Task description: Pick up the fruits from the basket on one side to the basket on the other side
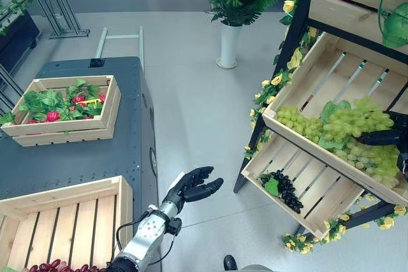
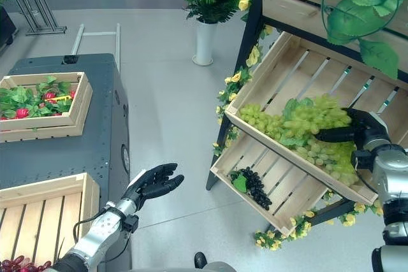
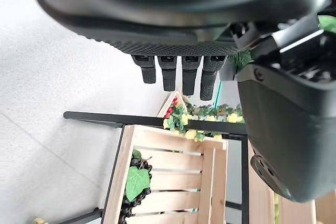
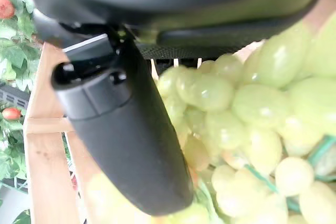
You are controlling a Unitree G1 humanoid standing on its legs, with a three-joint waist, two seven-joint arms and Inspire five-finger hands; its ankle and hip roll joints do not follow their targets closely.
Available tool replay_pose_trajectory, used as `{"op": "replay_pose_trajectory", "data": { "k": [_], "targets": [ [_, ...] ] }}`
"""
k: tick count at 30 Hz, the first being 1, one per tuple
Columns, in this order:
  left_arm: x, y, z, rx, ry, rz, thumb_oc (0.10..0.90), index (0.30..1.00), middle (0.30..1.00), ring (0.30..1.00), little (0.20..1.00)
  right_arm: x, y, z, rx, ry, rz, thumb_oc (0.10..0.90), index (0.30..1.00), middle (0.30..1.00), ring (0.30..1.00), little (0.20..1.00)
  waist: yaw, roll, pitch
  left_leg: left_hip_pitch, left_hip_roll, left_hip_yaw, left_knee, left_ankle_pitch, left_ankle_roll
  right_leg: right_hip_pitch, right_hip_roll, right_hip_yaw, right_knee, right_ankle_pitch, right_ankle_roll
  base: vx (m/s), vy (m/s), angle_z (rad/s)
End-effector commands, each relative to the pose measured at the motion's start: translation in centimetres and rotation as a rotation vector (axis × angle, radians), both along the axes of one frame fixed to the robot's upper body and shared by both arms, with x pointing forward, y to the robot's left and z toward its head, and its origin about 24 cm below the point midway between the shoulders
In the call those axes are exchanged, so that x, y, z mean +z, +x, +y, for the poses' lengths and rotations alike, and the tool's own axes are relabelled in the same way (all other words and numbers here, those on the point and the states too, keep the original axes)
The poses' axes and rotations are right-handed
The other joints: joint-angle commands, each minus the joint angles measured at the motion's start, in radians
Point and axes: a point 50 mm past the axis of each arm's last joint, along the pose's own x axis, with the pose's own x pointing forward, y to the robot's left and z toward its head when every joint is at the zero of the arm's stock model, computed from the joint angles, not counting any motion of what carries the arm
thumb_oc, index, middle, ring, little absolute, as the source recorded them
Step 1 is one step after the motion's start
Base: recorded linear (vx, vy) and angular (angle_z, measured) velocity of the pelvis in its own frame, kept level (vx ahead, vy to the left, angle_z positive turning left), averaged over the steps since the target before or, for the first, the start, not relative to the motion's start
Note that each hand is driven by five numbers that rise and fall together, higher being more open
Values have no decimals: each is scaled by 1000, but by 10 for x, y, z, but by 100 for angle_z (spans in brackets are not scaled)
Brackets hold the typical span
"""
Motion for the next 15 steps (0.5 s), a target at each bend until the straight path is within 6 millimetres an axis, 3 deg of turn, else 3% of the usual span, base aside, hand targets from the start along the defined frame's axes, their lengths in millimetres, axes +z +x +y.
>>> {"op": "replay_pose_trajectory", "data": {
  "k": [1, 9, 15],
  "targets": [
    [50, 38, -15, -85, -51, -289, 800, 900, 900, 900, 900, 84, 5, -11, 12, -271, -182, 800, 900, 900, 900, 900, 10, -28, -44, 25, -5, -29, 10, -115, 4, 28, 22, -37, 6, -1, 13, -10, 7, -4],
    [47, 35, -12, -68, -52, -288, 800, 900, 900, 900, 900, 83, -4, -12, 29, -354, -144, 800, 900, 900, 900, 900, -14, -26, -49, 30, -1, -5, 10, -118, 4, 25, 26, -23, 6, -2, 14, 8, 2, -5],
    [48, 35, -9, -50, -44, -290, 800, 900, 900, 900, 900, 83, -11, -5, 59, -426, -214, 800, 900, 900, 900, 900, -29, -20, -47, 25, 1, 4, 10, -118, 5, 17, 27, -14, 6, -2, 16, 0, 0, 0]
  ]
}}
